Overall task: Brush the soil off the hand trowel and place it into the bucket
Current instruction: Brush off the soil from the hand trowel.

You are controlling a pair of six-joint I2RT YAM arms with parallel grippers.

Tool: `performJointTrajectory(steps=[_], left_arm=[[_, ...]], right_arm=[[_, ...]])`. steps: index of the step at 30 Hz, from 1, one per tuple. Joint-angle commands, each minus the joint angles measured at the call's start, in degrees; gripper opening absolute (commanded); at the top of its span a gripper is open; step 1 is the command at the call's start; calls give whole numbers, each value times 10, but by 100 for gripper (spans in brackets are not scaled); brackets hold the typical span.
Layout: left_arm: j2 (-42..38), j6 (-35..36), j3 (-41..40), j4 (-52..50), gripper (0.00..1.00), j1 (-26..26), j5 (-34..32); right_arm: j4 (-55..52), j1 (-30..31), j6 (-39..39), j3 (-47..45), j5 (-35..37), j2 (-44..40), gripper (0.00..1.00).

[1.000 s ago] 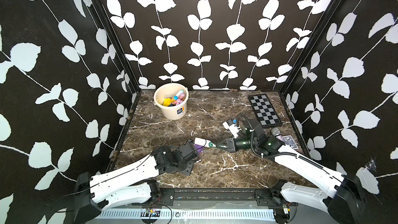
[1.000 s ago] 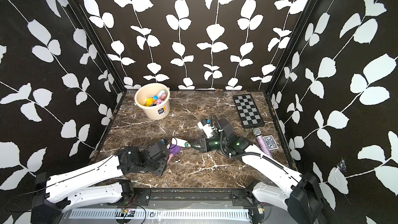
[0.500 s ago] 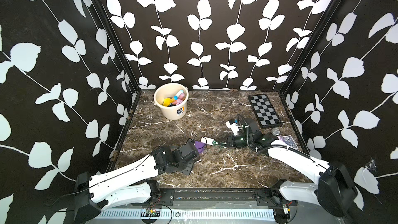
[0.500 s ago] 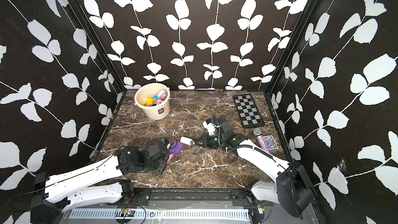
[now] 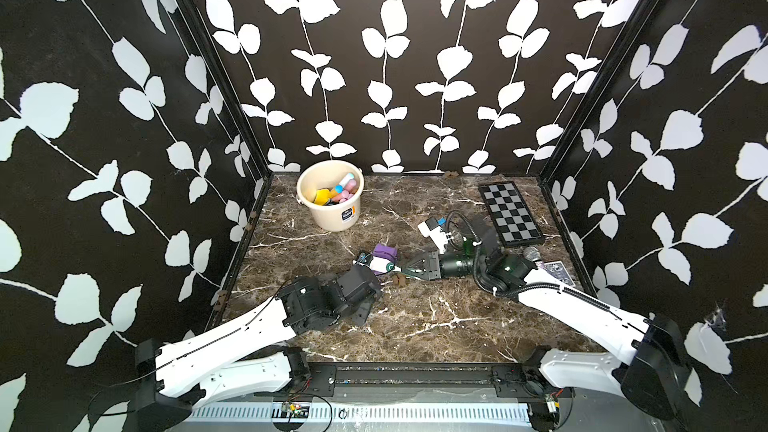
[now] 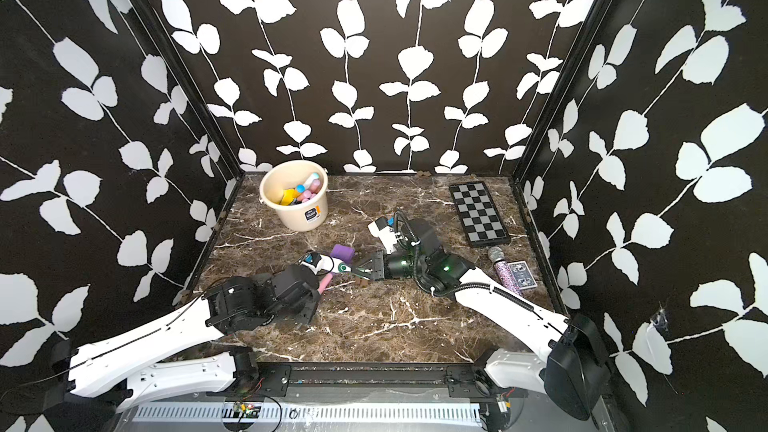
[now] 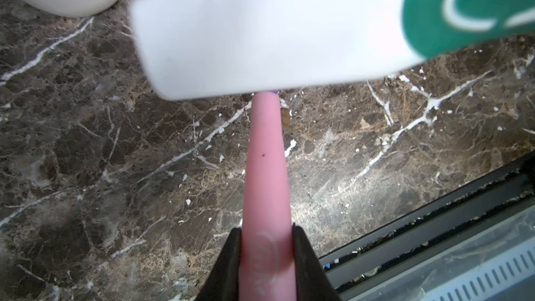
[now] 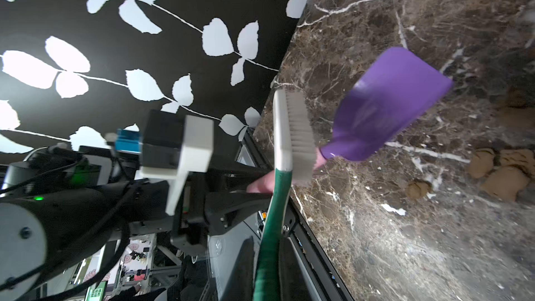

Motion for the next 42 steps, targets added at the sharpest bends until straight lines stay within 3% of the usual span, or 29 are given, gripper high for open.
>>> performJointTrajectory(steps=[1,7,12,14,19,24,27,32,36,42], left_arm=[[-11,21,16,1,0,2,-31],[-8,28,22,-7,0,2,-30],[-24,19,38,-19,0,2,-36],[-29,17,57,-32,0,3,-40],[-10,22,142,-80,0,14,-11],[18,19,220,-122,0,63,76],[40,17,261,-147,0,95,140],[92,8,323,-204,0,114,180],[113,10,334,-214,0,119,205],[116,11,328,-229,0,120,209]], right_arm=[[-32,-12,-22,-8,32,-12,0],[-64,-56,-28,-12,40,-32,0],[-112,-122,-96,19,56,-88,0],[-136,-126,-174,40,96,-115,0],[-184,-120,-478,52,224,-158,0],[-184,-42,-790,26,357,-159,0],[-209,25,-904,44,422,-128,0],[-174,168,-1076,45,532,-91,0],[-86,229,-1163,36,601,-77,0],[-36,248,-1227,39,652,-66,0]])
